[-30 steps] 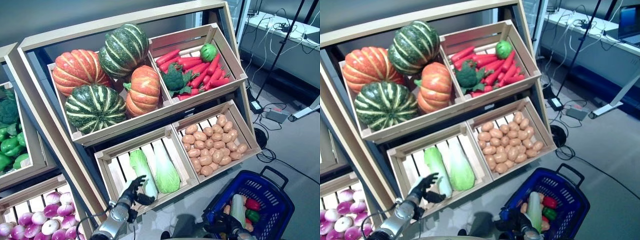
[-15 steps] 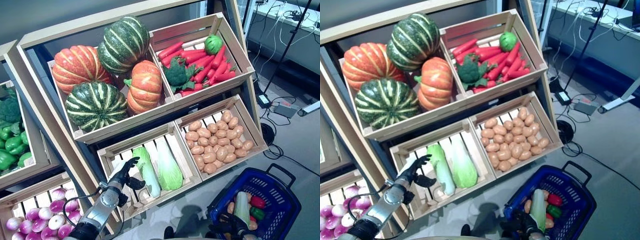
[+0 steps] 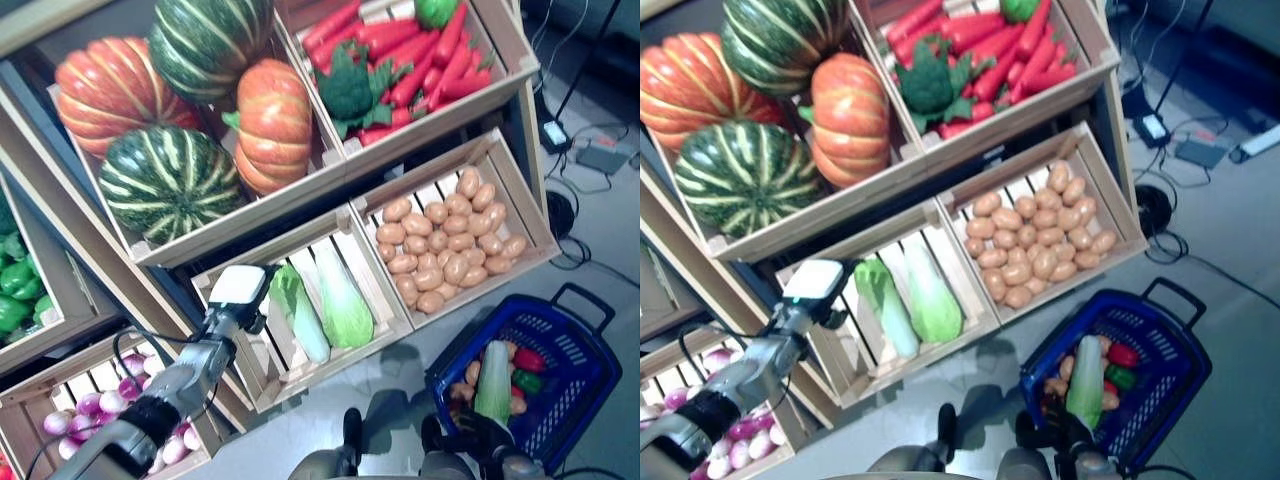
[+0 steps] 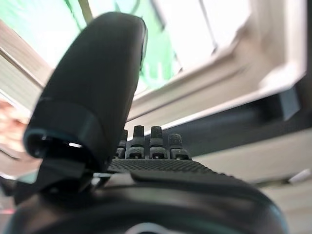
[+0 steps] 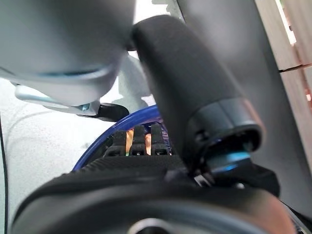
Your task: Put vegetables into the basket
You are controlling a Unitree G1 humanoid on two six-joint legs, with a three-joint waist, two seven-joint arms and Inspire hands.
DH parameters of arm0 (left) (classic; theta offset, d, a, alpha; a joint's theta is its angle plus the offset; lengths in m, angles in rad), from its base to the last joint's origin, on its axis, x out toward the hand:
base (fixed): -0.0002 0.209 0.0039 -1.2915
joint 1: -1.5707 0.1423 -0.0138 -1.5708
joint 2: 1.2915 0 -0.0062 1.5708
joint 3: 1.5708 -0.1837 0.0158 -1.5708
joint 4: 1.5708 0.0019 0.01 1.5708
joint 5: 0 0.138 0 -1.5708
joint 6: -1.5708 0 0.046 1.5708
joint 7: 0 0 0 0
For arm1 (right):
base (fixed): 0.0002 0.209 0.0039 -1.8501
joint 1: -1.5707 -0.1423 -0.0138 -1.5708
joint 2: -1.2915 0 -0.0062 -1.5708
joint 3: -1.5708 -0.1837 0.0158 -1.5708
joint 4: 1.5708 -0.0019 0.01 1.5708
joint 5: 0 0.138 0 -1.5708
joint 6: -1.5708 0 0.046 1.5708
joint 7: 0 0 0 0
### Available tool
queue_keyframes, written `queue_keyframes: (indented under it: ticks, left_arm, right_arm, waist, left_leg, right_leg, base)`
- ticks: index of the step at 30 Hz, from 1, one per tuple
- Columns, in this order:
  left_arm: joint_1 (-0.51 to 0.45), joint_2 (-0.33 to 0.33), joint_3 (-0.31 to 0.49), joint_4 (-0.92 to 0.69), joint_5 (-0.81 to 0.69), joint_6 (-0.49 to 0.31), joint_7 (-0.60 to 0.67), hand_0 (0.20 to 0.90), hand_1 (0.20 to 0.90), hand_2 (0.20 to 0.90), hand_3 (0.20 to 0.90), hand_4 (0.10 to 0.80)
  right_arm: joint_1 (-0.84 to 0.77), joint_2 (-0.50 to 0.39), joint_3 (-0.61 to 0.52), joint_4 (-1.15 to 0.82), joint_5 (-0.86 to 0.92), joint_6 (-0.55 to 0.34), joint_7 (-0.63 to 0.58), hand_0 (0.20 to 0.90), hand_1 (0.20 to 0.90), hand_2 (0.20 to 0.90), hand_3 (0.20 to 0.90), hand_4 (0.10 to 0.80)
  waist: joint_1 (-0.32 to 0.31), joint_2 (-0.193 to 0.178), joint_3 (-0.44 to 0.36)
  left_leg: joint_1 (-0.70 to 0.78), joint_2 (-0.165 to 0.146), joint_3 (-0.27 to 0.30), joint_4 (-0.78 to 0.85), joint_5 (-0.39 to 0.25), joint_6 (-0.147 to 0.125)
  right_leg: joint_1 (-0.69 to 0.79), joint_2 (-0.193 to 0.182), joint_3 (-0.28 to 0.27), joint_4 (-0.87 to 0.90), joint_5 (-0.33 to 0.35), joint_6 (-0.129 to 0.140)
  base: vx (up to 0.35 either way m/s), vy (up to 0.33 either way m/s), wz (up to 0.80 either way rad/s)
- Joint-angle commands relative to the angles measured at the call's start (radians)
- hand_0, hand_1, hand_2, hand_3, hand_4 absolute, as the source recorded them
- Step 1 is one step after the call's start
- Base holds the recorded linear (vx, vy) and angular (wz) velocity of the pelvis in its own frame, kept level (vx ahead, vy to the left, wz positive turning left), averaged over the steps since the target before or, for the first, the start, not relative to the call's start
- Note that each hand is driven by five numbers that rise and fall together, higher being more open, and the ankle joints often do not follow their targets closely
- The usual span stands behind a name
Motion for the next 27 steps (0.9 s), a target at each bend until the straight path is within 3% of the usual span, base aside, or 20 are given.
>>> queue_keyframes:
  ticks: [1, 8, 17, 22, 27]
  left_arm:
    - [-0.176, 0.069, 0.026, 0.035, 0.176, 0.020, 0.182, 0.900, 0.900, 0.900, 0.900, 0.800]
    - [-0.360, 0.053, -0.092, 0.154, 0.298, 0.043, 0.316, 0.900, 0.900, 0.900, 0.900, 0.800]
    - [-0.531, 0.030, -0.184, 0.295, 0.360, 0.077, 0.278, 0.900, 0.900, 0.900, 0.900, 0.800]
    - [-0.536, 0.034, -0.187, 0.317, 0.359, 0.114, 0.231, 0.900, 0.900, 0.900, 0.900, 0.800]
    - [-0.505, 0.066, -0.164, 0.204, 0.325, 0.187, 0.177, 0.900, 0.900, 0.900, 0.900, 0.800]
  right_arm:
    - [-0.058, -0.027, 0.027, -0.017, 0.076, -0.070, 0.037, 0.900, 0.900, 0.900, 0.900, 0.800]
    - [-0.172, -0.049, 0.042, -0.025, 0.135, -0.071, 0.009, 0.900, 0.900, 0.900, 0.900, 0.800]
    - [-0.307, -0.029, 0.044, -0.019, 0.211, -0.070, -0.019, 0.900, 0.900, 0.900, 0.900, 0.800]
    - [-0.339, -0.028, 0.034, -0.047, 0.240, -0.062, -0.046, 0.900, 0.900, 0.900, 0.900, 0.800]
    - [-0.348, -0.027, 0.030, -0.079, 0.264, -0.066, -0.065, 0.900, 0.900, 0.900, 0.900, 0.800]
  waist:
    - [-0.030, -0.046, 0.054]
    - [-0.050, -0.048, 0.149]
    - [-0.066, -0.092, 0.239]
    - [-0.061, -0.107, 0.275]
    - [-0.038, -0.109, 0.276]
  left_leg:
    - [-0.034, -0.020, 0.032, 0.069, -0.072, -0.027]
    - [-0.169, -0.026, 0.049, 0.166, -0.070, -0.024]
    - [-0.346, -0.019, 0.076, 0.298, -0.077, -0.020]
    - [-0.439, -0.019, 0.073, 0.402, -0.098, -0.020]
    - [-0.524, -0.020, 0.071, 0.471, -0.122, -0.015]
  right_leg:
    - [-0.096, -0.070, 0.043, 0.104, 0.015, -0.014]
    - [-0.245, -0.069, 0.067, 0.216, 0.009, -0.025]
    - [-0.411, -0.056, 0.090, 0.317, 0.011, -0.031]
    - [-0.491, -0.059, 0.092, 0.400, -0.005, -0.037]
    - [-0.570, -0.055, 0.086, 0.462, -0.019, -0.042]
  base:
    - [-0.169, 0.042, -0.05]
    - [-0.163, 0.040, -0.14]
    - [-0.117, -0.028, -0.01]
    - [-0.079, -0.018, 0.10]
    - [-0.055, -0.037, 0.05]
